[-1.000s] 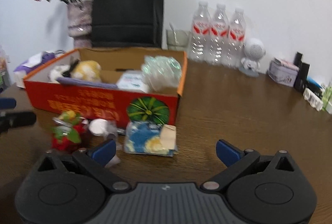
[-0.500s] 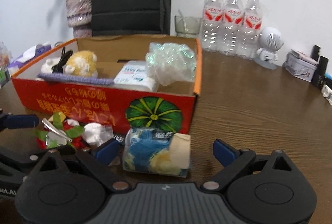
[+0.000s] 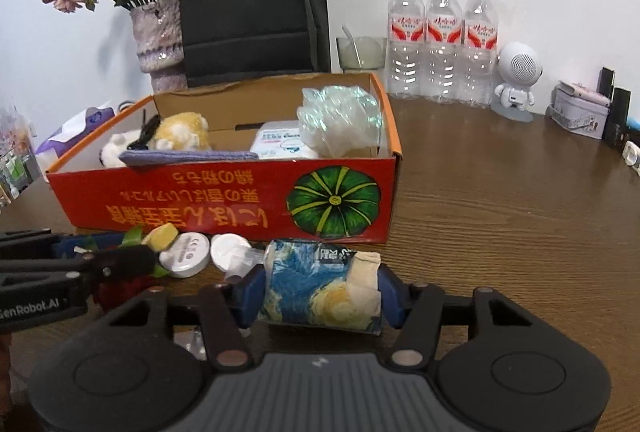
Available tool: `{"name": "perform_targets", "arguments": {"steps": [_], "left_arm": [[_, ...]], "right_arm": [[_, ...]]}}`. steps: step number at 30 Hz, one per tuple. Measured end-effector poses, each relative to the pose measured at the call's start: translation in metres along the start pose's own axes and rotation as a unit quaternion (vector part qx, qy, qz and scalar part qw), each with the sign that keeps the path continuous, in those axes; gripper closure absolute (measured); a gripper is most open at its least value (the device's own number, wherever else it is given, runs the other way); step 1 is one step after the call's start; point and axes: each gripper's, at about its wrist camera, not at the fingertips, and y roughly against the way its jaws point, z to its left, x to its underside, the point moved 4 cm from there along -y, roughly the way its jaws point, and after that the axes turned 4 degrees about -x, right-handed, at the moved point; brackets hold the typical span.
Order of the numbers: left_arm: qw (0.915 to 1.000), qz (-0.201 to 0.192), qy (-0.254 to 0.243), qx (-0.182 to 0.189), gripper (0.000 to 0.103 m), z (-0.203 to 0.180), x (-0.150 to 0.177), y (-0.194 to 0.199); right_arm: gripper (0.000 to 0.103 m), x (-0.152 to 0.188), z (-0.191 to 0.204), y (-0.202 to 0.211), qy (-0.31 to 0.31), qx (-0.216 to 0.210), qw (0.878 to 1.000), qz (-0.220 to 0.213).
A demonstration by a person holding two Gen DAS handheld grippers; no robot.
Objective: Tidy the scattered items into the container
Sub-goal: 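Grasp the red flower decoration with the left gripper while the right grasps the blue-patterned pack, then lower the flower and blue pack into the box and open both grippers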
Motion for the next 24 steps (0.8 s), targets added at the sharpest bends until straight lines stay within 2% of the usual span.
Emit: {"name": "perform_targets", "arguments": {"steps": [9,17,24], "left_arm": [[0.9996,-0.019,0.019,-0.001,0.066,0.005,0.003,0.021],[0.9995,-0.022,0.024,-0.005,0.066,0.008,0.003,0.029],[0.9985,-0.045,0.031,-0.005,0.066,0.011,-0.014,0.043]], "right_arm": [[0.046,0.000,0.009,0.014,-0.005,0.001,1.000,-0.020],[0.046,-0.002,0.023,0.025,0.004,-0.010,0.999,-0.035],[0.046,-0.020,0.029,0.039,0.016,-0.020,0.998,-0.059]]}}
